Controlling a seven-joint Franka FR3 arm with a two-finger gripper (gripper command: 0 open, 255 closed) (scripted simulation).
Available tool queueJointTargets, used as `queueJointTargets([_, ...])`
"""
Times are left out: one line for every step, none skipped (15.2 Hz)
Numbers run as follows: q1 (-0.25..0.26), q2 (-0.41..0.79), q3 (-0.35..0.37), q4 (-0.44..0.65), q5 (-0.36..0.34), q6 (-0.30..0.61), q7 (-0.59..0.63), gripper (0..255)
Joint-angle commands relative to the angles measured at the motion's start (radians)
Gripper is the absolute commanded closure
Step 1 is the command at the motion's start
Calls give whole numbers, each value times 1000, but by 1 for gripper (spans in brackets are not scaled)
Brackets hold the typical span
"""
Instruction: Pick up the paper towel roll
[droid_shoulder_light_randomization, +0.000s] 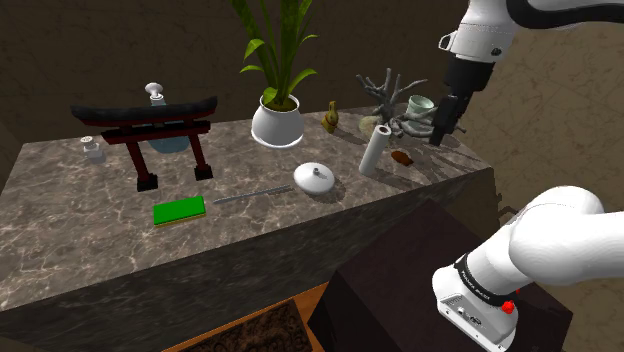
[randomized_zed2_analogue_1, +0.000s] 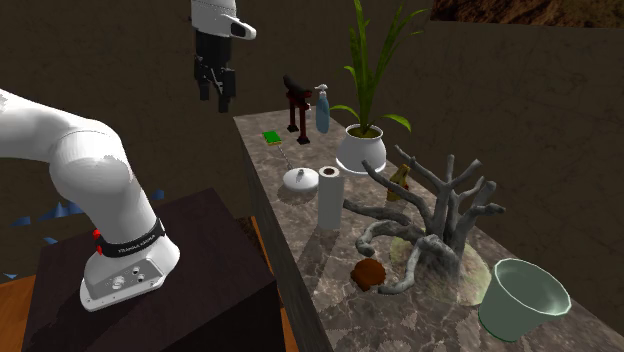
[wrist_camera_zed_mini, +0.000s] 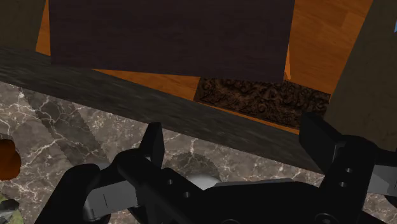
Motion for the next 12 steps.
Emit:
queueJointTargets([0,0,0,0,0,0,0,0])
queueJointTargets([-9,22,-3,-6,-7,36,3,0])
queueJointTargets([-17,45,-6,-11,-13,72,6,0])
queueJointTargets([-26,70,-9,-15,-20,108,9,0])
queueJointTargets([-35,95,-12,-18,-26,143,12,0])
queueJointTargets([-43,120,-16,-19,-32,178,16,0])
queueJointTargets([-52,147,-20,-19,-39,213,20,0])
queueJointTargets([-60,174,-23,-18,-45,247,24,0])
queueJointTargets([-68,202,-27,-15,-51,281,28,0])
queueJointTargets([-77,231,-32,-12,-57,314,32,0])
queueJointTargets([-85,260,-36,-7,-62,346,36,0])
queueJointTargets([-93,290,-40,-1,-68,378,41,0])
